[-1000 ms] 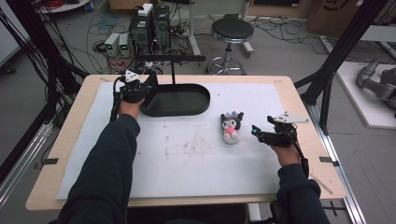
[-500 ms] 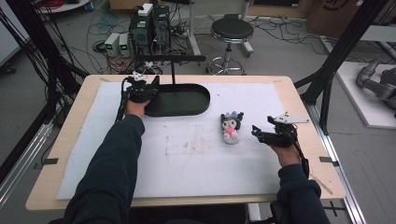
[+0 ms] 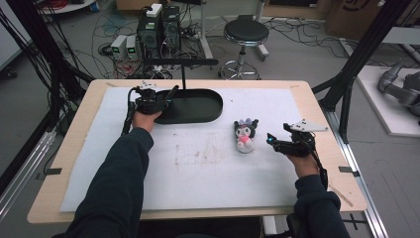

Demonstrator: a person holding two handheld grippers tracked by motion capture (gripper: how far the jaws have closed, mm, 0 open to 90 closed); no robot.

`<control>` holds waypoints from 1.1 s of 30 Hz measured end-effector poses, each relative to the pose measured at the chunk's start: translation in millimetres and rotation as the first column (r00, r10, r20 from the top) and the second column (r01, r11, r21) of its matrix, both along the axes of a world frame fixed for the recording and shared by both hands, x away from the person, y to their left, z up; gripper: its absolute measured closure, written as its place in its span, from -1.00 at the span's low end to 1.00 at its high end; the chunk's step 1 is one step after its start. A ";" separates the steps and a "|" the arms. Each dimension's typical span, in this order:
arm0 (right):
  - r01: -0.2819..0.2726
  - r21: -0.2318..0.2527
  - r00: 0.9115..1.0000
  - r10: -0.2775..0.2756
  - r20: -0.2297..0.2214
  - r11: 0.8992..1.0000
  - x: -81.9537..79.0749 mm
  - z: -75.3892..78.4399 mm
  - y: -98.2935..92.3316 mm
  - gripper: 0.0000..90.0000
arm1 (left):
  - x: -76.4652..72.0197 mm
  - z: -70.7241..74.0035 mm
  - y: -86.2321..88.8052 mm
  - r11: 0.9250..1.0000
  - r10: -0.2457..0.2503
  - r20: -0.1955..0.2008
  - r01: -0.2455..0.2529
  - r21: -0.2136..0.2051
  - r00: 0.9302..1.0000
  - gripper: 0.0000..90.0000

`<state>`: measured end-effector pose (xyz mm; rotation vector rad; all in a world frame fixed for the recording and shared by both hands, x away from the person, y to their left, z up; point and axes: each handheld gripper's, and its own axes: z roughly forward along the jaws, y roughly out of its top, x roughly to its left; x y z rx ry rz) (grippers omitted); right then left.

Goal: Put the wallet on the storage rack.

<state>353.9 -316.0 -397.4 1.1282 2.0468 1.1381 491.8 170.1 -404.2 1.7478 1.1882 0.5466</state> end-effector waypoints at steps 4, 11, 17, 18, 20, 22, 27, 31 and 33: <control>0.001 -0.001 1.000 -0.001 -0.003 1.000 0.2 -0.2 0.4 -0.47 | 2.6 -6.1 -4.3 1.000 -0.003 -0.011 0.003 0.002 1.000 0.27; -0.007 0.001 1.000 0.007 -0.002 1.000 1.3 -0.8 1.0 -0.47 | 0.0 -2.2 0.3 0.997 0.001 -0.053 -0.005 -0.079 0.999 -0.44; -0.010 -0.003 1.000 0.010 -0.002 1.000 2.3 -1.1 2.2 -0.47 | -25.8 26.2 14.8 0.990 -0.001 0.058 0.009 -0.139 0.998 -0.47; -0.010 -0.004 1.000 0.010 -0.001 1.000 2.3 -0.9 2.3 -0.47 | -32.0 28.6 17.6 0.990 -0.002 0.079 0.013 -0.142 0.997 -0.48; -0.009 -0.001 1.000 0.009 0.004 1.000 3.0 -0.1 2.3 -0.47 | -42.5 31.2 22.3 0.991 -0.002 0.100 0.015 -0.130 0.995 -0.55; -0.010 -0.001 1.000 0.010 0.005 1.000 3.5 -0.1 2.6 -0.47 | -49.9 31.2 27.5 0.993 0.000 0.101 0.013 -0.121 0.995 -0.55; -0.007 -0.002 1.000 0.007 0.005 1.000 5.2 0.2 5.5 -0.47 | -61.3 28.2 37.1 0.995 0.005 0.106 0.006 -0.103 0.994 -0.55; -0.005 -0.012 1.000 0.005 0.002 1.000 4.7 -0.2 6.5 -0.47 | -70.9 25.4 43.8 0.997 0.001 0.115 0.009 -0.079 0.993 -0.55; -0.006 -0.013 1.000 0.006 0.000 1.000 4.7 -0.3 6.6 -0.47 | -76.8 24.2 46.7 0.999 0.007 0.128 0.000 -0.054 0.992 -0.55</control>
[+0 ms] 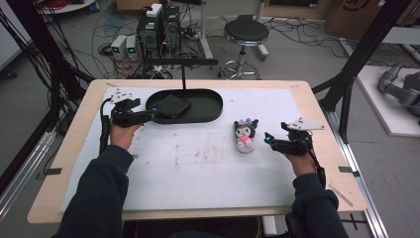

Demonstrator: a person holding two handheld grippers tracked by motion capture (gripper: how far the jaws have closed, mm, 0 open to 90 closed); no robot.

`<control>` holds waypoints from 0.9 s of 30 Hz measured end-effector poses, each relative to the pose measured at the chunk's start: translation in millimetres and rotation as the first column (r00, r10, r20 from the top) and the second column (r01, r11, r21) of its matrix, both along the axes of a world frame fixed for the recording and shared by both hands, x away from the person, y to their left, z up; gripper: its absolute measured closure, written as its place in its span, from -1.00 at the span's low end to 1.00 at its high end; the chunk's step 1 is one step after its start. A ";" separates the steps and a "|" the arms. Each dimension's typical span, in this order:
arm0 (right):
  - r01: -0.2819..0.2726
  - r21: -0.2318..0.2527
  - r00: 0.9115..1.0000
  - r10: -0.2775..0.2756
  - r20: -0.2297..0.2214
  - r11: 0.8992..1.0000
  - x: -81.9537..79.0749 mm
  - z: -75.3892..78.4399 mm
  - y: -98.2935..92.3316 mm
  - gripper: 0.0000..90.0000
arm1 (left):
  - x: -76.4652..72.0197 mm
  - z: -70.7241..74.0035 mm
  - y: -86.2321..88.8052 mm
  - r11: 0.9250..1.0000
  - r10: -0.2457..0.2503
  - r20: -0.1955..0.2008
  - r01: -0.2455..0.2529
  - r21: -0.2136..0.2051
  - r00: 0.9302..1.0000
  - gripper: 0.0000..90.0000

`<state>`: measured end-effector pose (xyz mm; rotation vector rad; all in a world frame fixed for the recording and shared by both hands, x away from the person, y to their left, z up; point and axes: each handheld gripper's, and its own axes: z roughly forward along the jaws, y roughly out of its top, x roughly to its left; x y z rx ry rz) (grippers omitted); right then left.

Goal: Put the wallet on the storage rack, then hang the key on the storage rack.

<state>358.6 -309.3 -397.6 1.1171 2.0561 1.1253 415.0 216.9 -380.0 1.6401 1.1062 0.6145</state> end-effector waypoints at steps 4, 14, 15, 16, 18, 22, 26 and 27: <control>-0.006 -0.002 1.000 0.006 0.004 1.000 -0.6 0.2 1.9 -0.47 | -13.0 -1.3 7.8 1.000 0.010 0.010 -0.010 0.009 1.000 -0.56; -0.011 -0.010 1.000 0.011 0.002 1.000 -0.1 0.2 4.9 -0.47 | -36.3 -5.7 24.1 1.000 0.026 0.028 -0.027 0.015 0.999 -0.56; -0.008 -0.008 1.000 0.008 0.004 1.000 0.3 -0.2 5.7 -0.47 | -38.5 -7.0 24.5 1.000 0.026 0.029 -0.026 0.008 0.999 -0.56; -0.008 -0.008 1.000 0.008 0.004 1.000 0.3 -0.2 5.7 -0.47 | -40.6 -8.6 25.2 1.000 0.022 0.030 -0.023 0.009 0.999 -0.56; -0.008 -0.010 1.000 0.008 -0.001 1.000 0.4 -0.4 6.4 -0.47 | -44.2 -11.6 26.0 1.000 0.015 0.026 -0.016 0.011 1.000 -0.56; -0.017 -0.017 1.000 0.017 0.000 1.000 0.9 -1.1 9.0 -0.47 | -51.2 -15.1 29.1 1.000 0.008 0.045 -0.008 0.005 0.999 -0.56; -0.024 0.009 1.000 0.024 -0.016 1.000 1.3 -1.0 12.7 -0.51 | -56.8 -18.4 32.3 1.000 0.003 0.068 -0.003 -0.001 0.998 -0.56; -0.024 0.009 1.000 0.024 -0.016 1.000 1.3 -1.0 12.7 -0.51 | -58.0 -19.7 33.0 1.000 0.000 0.070 0.000 -0.002 0.998 -0.56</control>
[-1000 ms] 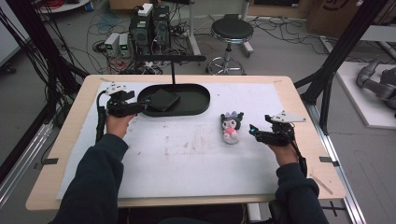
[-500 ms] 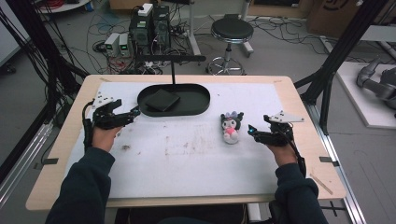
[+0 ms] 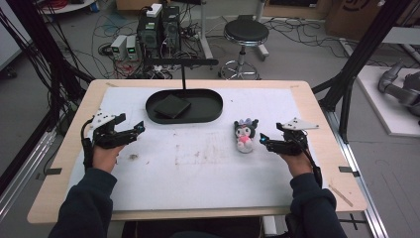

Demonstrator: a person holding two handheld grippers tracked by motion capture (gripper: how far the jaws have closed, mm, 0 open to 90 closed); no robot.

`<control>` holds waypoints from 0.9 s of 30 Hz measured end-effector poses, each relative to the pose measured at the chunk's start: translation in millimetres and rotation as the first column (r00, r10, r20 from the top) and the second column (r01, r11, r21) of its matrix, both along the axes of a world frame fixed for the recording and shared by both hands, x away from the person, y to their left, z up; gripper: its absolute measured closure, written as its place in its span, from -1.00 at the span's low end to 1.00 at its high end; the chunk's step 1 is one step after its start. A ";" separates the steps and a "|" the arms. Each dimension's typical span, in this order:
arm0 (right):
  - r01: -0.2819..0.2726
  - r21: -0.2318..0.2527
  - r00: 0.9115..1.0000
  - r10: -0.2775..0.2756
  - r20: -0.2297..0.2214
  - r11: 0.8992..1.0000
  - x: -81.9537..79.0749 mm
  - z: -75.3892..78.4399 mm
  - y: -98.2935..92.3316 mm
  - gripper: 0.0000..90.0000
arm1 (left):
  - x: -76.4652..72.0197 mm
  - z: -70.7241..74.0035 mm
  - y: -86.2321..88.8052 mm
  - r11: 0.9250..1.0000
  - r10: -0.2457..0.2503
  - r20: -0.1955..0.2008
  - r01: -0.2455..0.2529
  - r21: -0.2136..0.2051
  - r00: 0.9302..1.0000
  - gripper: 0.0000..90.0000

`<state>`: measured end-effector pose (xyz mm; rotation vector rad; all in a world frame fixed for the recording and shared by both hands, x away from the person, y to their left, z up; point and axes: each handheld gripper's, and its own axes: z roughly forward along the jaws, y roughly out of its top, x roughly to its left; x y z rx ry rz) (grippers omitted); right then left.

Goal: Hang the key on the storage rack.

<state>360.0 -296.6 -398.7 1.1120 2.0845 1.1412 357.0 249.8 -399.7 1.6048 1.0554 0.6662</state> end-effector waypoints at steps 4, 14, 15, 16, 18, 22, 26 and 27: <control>-0.005 0.008 1.000 0.005 0.001 1.000 0.3 2.1 9.8 -0.51 | -3.3 -5.3 1.4 1.000 -0.005 0.002 0.005 0.010 1.000 -0.55; 0.074 -0.049 0.997 -0.076 -0.029 0.996 18.1 6.1 46.4 -0.51 | -5.5 -10.6 2.0 1.000 -0.004 -0.005 0.004 0.011 1.000 -0.53; 0.074 -0.049 0.997 -0.076 -0.029 0.996 18.1 6.1 46.4 -0.51 | -5.1 -10.9 2.6 1.000 -0.006 -0.006 0.006 0.013 1.000 -0.53; 0.077 -0.051 0.996 -0.079 -0.038 0.996 20.3 5.3 49.7 -0.51 | -4.9 -11.2 2.7 1.000 -0.004 -0.010 0.004 0.008 1.000 -0.53; 0.072 -0.059 0.996 -0.075 -0.054 0.996 25.0 2.6 60.6 -0.51 | -4.6 -11.9 2.9 1.000 -0.005 -0.012 0.005 0.003 1.000 -0.53; 0.075 -0.127 0.991 -0.088 -0.097 0.989 33.8 -8.6 82.1 -0.51 | -3.7 -13.8 1.3 1.000 -0.017 -0.026 0.017 0.009 1.000 -0.52; 0.115 -0.201 0.981 -0.143 -0.130 0.973 37.0 -16.5 91.0 -0.44 | -3.4 -15.0 -0.3 1.000 -0.028 -0.028 0.028 0.008 0.999 -0.52; 0.125 -0.205 0.979 -0.154 -0.135 0.971 37.6 -18.5 92.3 -0.45 | -3.2 -15.4 -0.2 0.999 -0.032 -0.028 0.032 0.009 0.999 -0.51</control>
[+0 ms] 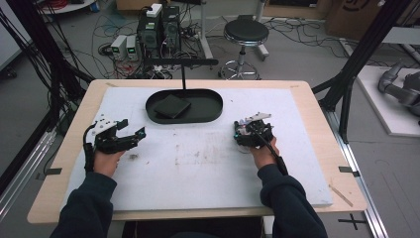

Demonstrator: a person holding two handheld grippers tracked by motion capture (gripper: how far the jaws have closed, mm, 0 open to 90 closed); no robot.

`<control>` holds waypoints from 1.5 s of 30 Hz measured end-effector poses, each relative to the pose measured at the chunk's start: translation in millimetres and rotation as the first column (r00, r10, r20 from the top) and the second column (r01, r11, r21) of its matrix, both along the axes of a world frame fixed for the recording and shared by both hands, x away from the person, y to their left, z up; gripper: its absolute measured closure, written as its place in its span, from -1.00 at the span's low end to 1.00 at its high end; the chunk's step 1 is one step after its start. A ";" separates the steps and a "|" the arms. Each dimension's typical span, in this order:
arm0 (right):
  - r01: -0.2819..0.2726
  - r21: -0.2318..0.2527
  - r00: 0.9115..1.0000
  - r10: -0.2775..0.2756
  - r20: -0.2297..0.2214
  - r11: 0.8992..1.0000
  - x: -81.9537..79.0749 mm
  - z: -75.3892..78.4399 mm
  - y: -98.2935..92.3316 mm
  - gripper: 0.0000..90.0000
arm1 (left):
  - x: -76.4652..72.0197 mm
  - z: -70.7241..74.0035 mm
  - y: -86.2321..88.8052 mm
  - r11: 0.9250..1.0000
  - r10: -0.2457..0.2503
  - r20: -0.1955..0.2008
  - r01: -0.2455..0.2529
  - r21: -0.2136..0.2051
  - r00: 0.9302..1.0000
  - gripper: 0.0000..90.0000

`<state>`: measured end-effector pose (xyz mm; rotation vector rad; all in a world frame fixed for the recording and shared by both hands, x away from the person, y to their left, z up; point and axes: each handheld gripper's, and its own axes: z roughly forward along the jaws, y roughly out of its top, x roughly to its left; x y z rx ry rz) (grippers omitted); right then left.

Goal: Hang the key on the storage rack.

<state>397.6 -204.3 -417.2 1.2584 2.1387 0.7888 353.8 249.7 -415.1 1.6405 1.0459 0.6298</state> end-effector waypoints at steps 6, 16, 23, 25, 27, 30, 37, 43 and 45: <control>-0.017 -0.007 1.000 0.017 -0.005 1.000 -1.0 -4.1 5.8 -0.44 | 1.2 -1.6 -1.4 1.000 -0.009 -0.013 0.009 0.005 1.000 -0.51; -0.014 0.033 0.996 0.017 -0.082 0.999 8.3 -13.6 -7.1 -0.41 | 2.1 -3.0 -4.3 1.000 -0.004 -0.019 0.004 0.003 1.000 -0.46; -0.052 0.009 0.997 0.052 -0.063 0.999 7.0 -13.5 -6.0 -0.34 | 1.2 -1.6 -2.5 1.000 0.022 -0.011 -0.022 0.003 1.000 -0.43; -0.064 0.005 0.996 0.064 -0.062 0.998 7.3 -12.8 -6.5 -0.28 | 1.5 -1.7 -0.7 0.999 0.032 -0.014 -0.032 -0.002 0.999 -0.43; -0.075 0.023 0.995 0.077 -0.056 0.997 7.9 -11.2 -8.2 -0.24 | 1.1 -1.3 0.1 0.999 0.035 -0.014 -0.035 -0.001 0.999 -0.43; -0.102 0.066 0.995 0.103 -0.008 0.993 6.0 -3.9 -10.4 -0.21 | 0.7 -0.9 0.9 0.999 0.032 -0.014 -0.032 -0.001 0.999 -0.43; -0.161 0.110 0.987 0.158 0.030 0.981 4.7 7.5 -12.7 -0.17 | 0.8 -1.1 0.8 1.000 0.024 -0.010 -0.025 -0.008 1.000 -0.43; -0.200 0.112 0.979 0.195 0.054 0.973 11.7 28.0 -11.9 -0.17 | 0.7 -0.7 2.1 1.000 0.026 -0.009 -0.026 -0.010 1.000 -0.43; -0.212 0.110 0.976 0.206 0.064 0.971 15.2 36.1 -9.6 -0.17 | 0.6 -0.6 2.2 1.000 0.024 -0.006 -0.024 -0.009 1.000 -0.43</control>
